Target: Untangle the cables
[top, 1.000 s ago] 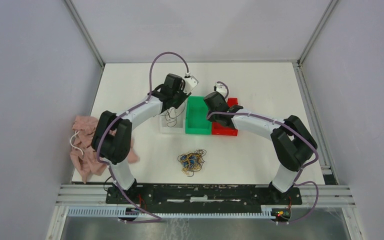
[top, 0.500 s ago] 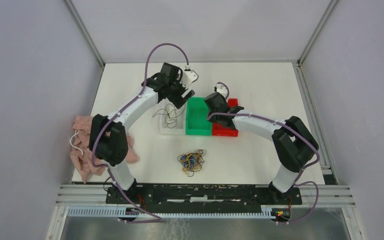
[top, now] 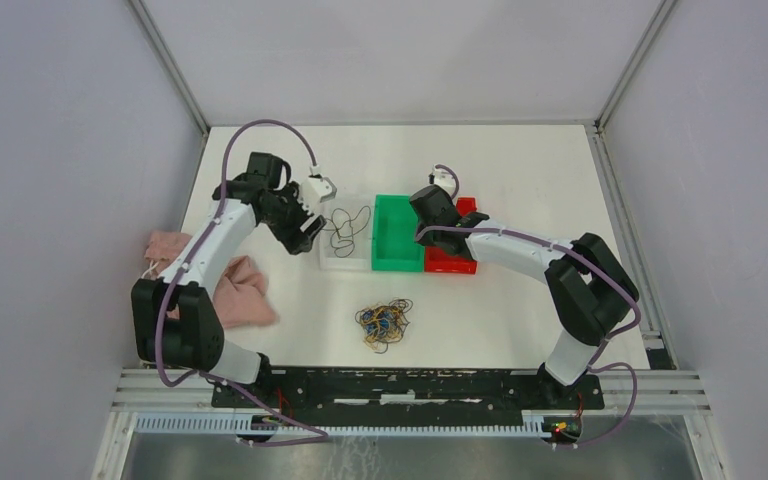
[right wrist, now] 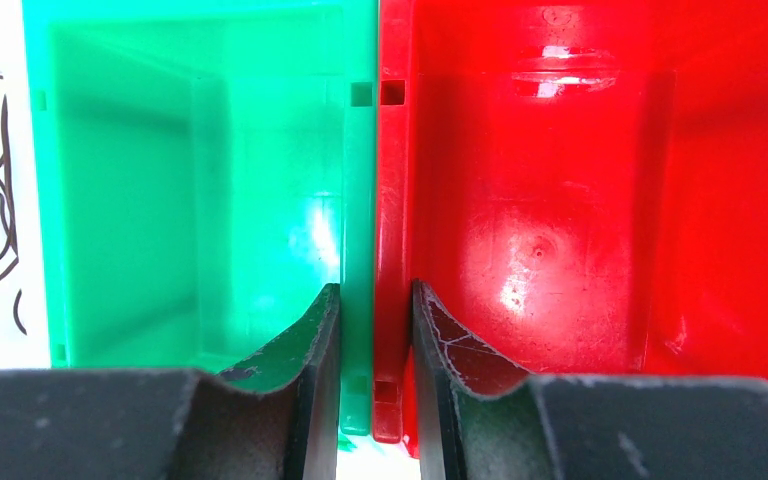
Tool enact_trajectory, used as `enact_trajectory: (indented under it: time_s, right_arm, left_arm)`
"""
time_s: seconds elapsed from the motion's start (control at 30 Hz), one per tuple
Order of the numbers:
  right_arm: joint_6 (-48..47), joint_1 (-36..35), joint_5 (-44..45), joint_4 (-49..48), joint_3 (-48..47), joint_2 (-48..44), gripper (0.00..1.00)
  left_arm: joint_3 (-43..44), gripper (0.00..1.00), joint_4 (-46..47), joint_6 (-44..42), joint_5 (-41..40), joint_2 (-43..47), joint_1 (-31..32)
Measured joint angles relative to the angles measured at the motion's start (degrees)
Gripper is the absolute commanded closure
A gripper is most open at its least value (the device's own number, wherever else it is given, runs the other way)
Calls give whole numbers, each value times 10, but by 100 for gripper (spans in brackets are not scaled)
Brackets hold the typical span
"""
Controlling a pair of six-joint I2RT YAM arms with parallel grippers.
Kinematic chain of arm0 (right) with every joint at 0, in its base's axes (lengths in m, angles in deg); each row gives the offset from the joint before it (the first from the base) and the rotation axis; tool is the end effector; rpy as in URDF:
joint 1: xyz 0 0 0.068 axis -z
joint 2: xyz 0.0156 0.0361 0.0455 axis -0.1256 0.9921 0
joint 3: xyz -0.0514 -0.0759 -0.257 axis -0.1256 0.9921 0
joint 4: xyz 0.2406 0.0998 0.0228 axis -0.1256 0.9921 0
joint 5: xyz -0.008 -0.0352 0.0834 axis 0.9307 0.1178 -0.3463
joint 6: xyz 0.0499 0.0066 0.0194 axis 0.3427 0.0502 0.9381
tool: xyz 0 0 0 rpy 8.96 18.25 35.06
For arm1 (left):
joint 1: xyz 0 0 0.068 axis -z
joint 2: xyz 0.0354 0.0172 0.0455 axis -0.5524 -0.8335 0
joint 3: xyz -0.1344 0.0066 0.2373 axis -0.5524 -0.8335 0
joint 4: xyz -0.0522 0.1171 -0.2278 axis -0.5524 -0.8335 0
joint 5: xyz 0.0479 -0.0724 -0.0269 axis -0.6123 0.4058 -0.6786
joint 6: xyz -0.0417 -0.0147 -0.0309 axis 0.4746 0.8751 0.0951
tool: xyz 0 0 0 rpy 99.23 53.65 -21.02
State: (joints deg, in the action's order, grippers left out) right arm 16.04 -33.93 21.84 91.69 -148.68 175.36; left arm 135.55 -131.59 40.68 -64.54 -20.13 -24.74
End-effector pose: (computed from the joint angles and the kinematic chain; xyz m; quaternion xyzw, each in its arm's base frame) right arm 0.2835 0.2303 0.2017 0.0756 0.9184 0.1013 0.3749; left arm 0.2883 -0.0557 0.2797 0.4473 0.8516 -0.0805 0.2612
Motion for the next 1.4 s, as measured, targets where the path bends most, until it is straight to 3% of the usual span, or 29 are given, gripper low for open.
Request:
enact_trajectory:
  time_s: [0.33, 0.53, 0.7, 0.8, 1.13, 1.23, 1.3, 1.4]
  right_arm:
    - [0, 0, 0, -2, 2, -1, 90]
    - [0, 0, -2, -2, 2, -1, 92]
    - [0, 0, -2, -3, 3, -1, 94]
    - [0, 0, -2, -3, 3, -1, 95]
    - [0, 0, -2, -3, 3, -1, 97]
    - [0, 0, -3, -3, 3, -1, 97]
    - [0, 0, -3, -4, 3, -1, 97]
    - [0, 0, -3, -4, 3, -1, 97]
  left_arm:
    - [-67, 41, 66, -21, 28, 0, 0]
    - [-85, 44, 130, -21, 34, 1, 0]
    - [-89, 74, 141, -21, 44, -1, 0]
    - [-89, 84, 145, -21, 52, -5, 0]
    - [-89, 91, 147, -20, 75, -6, 19]
    - [-88, 87, 147, -20, 76, -6, 23]
    - [-88, 67, 147, -20, 75, -6, 26]
    - [-88, 49, 146, -21, 68, -6, 29]
